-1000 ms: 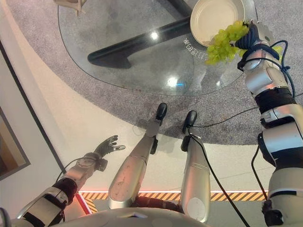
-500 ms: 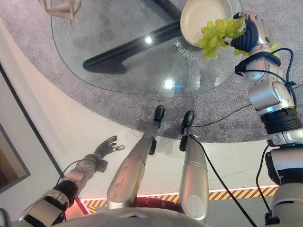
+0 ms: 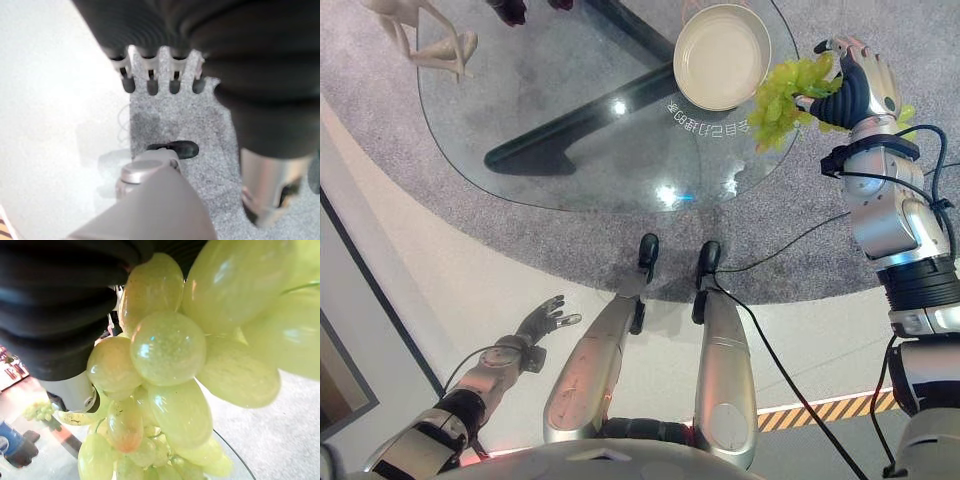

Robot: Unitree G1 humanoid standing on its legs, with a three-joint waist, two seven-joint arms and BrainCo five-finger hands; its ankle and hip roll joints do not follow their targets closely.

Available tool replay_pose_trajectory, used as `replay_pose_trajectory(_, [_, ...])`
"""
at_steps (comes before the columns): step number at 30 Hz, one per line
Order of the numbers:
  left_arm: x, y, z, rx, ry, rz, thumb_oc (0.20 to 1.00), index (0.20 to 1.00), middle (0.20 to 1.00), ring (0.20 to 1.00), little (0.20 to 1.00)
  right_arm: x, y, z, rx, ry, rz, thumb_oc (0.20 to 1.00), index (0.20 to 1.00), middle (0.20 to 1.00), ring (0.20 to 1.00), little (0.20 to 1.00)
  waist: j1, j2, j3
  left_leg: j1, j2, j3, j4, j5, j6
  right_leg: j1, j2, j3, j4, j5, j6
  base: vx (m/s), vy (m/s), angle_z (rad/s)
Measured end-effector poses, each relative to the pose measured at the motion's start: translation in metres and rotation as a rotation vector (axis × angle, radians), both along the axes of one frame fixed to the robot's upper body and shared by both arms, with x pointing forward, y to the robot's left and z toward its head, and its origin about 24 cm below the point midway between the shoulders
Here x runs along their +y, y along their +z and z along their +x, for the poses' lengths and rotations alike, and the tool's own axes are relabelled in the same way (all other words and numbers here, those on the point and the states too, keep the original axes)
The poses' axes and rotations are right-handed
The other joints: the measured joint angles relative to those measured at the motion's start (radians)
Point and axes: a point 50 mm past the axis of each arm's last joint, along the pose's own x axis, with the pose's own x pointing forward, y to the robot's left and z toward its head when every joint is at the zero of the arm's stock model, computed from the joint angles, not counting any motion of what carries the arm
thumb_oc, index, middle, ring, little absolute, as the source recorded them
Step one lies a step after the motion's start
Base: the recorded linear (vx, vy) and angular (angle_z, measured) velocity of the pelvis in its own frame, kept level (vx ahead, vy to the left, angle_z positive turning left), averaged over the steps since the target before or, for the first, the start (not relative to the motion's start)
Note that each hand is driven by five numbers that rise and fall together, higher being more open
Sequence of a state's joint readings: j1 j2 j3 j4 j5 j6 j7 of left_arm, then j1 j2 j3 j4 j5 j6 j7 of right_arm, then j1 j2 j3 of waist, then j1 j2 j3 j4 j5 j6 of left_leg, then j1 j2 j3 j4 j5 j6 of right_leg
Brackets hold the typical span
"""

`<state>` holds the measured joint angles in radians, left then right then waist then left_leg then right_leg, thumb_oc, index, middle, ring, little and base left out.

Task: Pick up fruits into the plate

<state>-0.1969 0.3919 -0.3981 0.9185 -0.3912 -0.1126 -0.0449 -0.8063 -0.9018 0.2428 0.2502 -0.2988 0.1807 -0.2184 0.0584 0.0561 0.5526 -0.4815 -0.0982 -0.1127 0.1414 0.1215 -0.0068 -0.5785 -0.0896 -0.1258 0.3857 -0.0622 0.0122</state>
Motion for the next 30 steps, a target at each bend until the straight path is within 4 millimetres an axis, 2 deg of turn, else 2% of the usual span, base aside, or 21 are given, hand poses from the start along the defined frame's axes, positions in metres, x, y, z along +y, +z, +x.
replay_pose_trajectory(3, [0.0, -0.001, -0.001, 0.006, -0.002, 0.002, 1.0, 1.0, 1.0, 1.0, 1.0, 0.004, 0.019, 0.013, -0.018, -0.017, -0.009, 0.2, 0.2, 0.2, 0.2, 0.2, 0.022, 0.0, 0.0, 0.008, 0.0, -0.003, 0.005, 0.0, -0.001, 0.01, -0.001, -0.004, 0.0, 0.001, -0.001, 0.0, 0.007, 0.01])
replay_pose_trajectory(7, [-0.001, -0.001, -0.001, 0.011, -0.008, 0.003, 1.0, 1.0, 1.0, 1.0, 1.0, 0.007, 0.031, 0.015, -0.052, -0.016, -0.001, 0.2, 0.2, 0.2, 0.2, 0.2, 0.054, 0.001, 0.0, 0.013, -0.002, -0.015, 0.006, 0.0, -0.001, 0.018, -0.003, -0.015, 0.003, 0.0, -0.001, 0.0, 0.023, 0.09])
replay_pose_trajectory(13, [-0.004, -0.004, -0.004, 0.029, -0.036, 0.007, 1.0, 1.0, 1.0, 1.0, 1.0, 0.008, 0.039, 0.023, -0.046, -0.039, -0.012, 0.2, 0.2, 0.2, 0.2, 0.2, 0.097, 0.001, 0.0, 0.013, -0.012, -0.023, 0.008, 0.001, -0.003, 0.018, -0.018, -0.027, 0.015, -0.003, 0.001, 0.0, 0.031, 0.06])
replay_pose_trajectory(23, [-0.004, -0.005, -0.005, 0.036, -0.046, 0.001, 1.0, 1.0, 1.0, 1.0, 1.0, 0.01, 0.042, 0.035, -0.005, -0.071, -0.032, 0.2, 0.2, 0.2, 0.2, 0.2, 0.117, 0.008, 0.002, -0.029, -0.028, -0.043, 0.01, 0.011, -0.014, -0.031, -0.039, -0.049, 0.053, -0.016, 0.002, 0.0, 0.016, 0.08])
replay_pose_trajectory(29, [-0.005, -0.005, -0.004, 0.035, -0.053, 0.0, 1.0, 1.0, 1.0, 1.0, 1.0, 0.001, 0.04, 0.039, 0.026, -0.114, -0.012, 0.2, 0.2, 0.2, 0.2, 0.2, 0.141, 0.015, 0.004, -0.056, -0.031, -0.049, 0.012, 0.017, -0.019, -0.064, -0.044, -0.051, 0.073, -0.022, -0.001, -0.01, 0.01, 0.03])
replay_pose_trajectory(30, [-0.007, -0.004, -0.004, 0.032, -0.061, -0.002, 1.0, 1.0, 1.0, 1.0, 1.0, -0.001, 0.039, 0.04, 0.037, -0.131, -0.011, 0.432, 0.432, 0.432, 0.432, 0.432, 0.145, 0.018, 0.005, -0.06, -0.031, -0.051, 0.012, 0.018, -0.02, -0.07, -0.045, -0.051, 0.077, -0.025, -0.002, -0.03, 0.02, 0.06])
